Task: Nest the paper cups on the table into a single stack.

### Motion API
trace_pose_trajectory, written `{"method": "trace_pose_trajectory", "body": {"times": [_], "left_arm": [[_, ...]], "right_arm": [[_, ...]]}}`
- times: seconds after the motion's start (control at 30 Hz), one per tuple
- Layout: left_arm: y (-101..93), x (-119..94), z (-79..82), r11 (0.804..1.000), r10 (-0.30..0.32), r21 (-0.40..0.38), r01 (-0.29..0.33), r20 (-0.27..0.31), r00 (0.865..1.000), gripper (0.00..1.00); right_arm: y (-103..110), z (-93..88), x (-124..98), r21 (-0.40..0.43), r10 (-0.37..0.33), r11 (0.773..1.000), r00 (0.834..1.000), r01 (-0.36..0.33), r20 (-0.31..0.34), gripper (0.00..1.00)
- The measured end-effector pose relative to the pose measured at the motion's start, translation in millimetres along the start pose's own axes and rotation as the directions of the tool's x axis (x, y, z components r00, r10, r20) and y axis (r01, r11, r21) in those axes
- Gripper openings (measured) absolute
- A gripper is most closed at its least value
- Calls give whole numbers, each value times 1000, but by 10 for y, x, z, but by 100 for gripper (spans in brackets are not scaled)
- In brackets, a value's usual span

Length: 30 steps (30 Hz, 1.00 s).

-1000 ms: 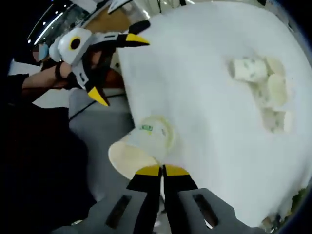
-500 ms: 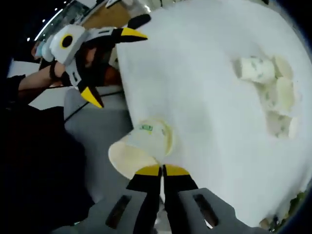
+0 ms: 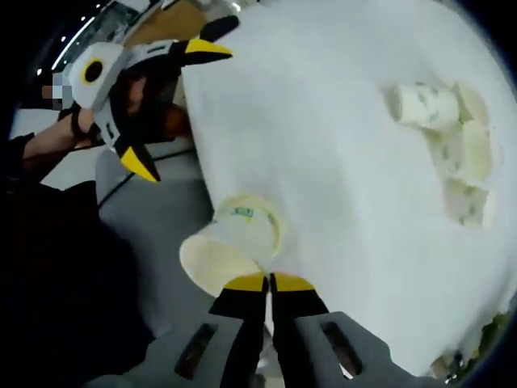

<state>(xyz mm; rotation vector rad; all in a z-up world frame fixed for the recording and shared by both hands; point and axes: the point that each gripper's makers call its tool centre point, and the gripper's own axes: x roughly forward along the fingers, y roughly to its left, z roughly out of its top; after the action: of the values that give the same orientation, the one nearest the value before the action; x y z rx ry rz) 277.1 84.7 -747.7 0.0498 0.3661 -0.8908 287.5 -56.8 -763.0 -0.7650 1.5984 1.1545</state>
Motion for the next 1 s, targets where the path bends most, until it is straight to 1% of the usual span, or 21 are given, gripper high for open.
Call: {"method": "trace_pose_trajectory", "body": {"times": [0.17,0.3,0.4,0.47,0.53,0.6,0.67,0.9,1.0], "left_arm": [[-6,1,-11,1000,-1,-4,1,2,1000,87],[2,1,-21,1000,0,-5,0,2,1000,87],[7,2,-8,1000,1,-6,-1,3,1000,87],[11,7,-4,1000,1,-5,-1,3,1000,87],[9,12,-3,1000,-2,-3,2,4,1000,87],[5,9,7,1000,-1,-3,1,4,1000,87],[6,7,5,1000,-1,-5,1,5,1000,87],[-17,2,-19,1000,-6,-8,6,1,1000,87],[-26,2,-30,1000,-8,-8,8,-2,1000,87]], "right_arm": [[-21,7,23,-8,-2,1000,1000,2,-1,0],[-29,79,10,-54,-8,998,999,10,32,0],[-22,108,18,-51,1,999,999,1,44,0],[-14,130,39,-70,10,998,998,-6,60,0],[-16,123,46,-67,9,998,999,-5,53,0],[-16,147,50,-85,8,996,998,-2,65,2],[-17,154,52,-85,5,996,998,1,68,4],[-53,174,55,-106,-13,994,997,21,79,4],[-38,169,63,-106,-6,994,997,14,80,4]]}}
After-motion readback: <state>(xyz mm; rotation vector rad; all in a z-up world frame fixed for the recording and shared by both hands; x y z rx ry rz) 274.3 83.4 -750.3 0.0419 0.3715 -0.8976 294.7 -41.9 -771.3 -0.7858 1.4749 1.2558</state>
